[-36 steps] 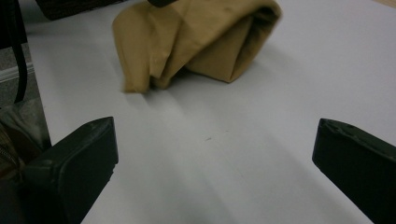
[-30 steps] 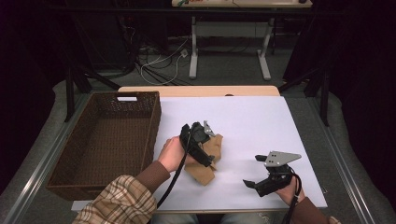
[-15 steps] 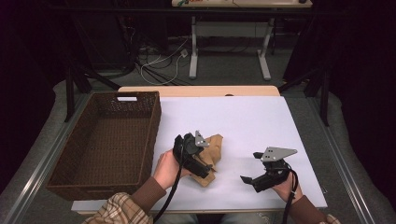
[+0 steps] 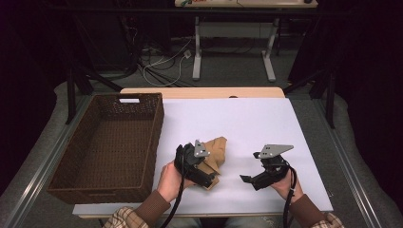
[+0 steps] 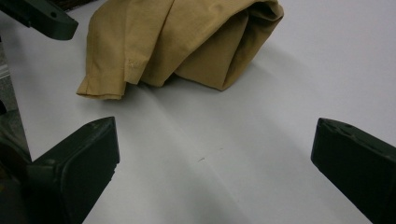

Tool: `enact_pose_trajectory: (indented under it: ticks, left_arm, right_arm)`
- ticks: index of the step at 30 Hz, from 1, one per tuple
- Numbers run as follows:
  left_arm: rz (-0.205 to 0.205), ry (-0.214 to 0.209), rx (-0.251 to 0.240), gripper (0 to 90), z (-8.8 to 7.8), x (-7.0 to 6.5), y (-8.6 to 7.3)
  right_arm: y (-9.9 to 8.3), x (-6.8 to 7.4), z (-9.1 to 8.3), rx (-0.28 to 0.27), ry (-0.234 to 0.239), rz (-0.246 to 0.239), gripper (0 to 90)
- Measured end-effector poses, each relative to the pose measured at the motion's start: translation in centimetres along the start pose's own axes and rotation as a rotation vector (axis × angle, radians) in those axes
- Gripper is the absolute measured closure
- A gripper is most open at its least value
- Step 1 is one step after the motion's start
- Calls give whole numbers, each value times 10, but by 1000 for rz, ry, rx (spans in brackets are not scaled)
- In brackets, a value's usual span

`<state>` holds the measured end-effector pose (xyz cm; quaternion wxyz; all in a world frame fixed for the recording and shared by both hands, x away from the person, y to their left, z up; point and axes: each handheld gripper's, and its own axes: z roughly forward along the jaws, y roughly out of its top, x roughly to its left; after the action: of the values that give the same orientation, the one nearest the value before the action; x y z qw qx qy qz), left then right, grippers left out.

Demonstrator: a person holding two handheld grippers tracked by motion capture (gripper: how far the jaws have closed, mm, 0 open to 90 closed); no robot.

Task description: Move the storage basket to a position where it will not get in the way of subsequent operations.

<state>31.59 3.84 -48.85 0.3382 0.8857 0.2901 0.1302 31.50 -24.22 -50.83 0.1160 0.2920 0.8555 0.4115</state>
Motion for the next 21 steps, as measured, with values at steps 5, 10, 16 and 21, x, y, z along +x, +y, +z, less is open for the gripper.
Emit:
enact_pose_trajectory:
  ticks: [5, 10, 16, 21]
  left_arm:
    - [-25, 2, -22, 0, 1, 2, -9]
    - [-44, 9, -41, 0, 2, 5, -15]
    - [-60, 12, -32, 3, 5, 8, -21]
    - [-80, -10, -17, 29, 12, 12, -27]
  right_arm:
    - [5, 0, 4, 15, -3, -7, 12]
    - [11, -1, 6, 13, -16, -4, 21]
    - [17, -2, 11, 17, -18, -2, 28]
    - [23, -1, 18, 23, -24, -8, 40]
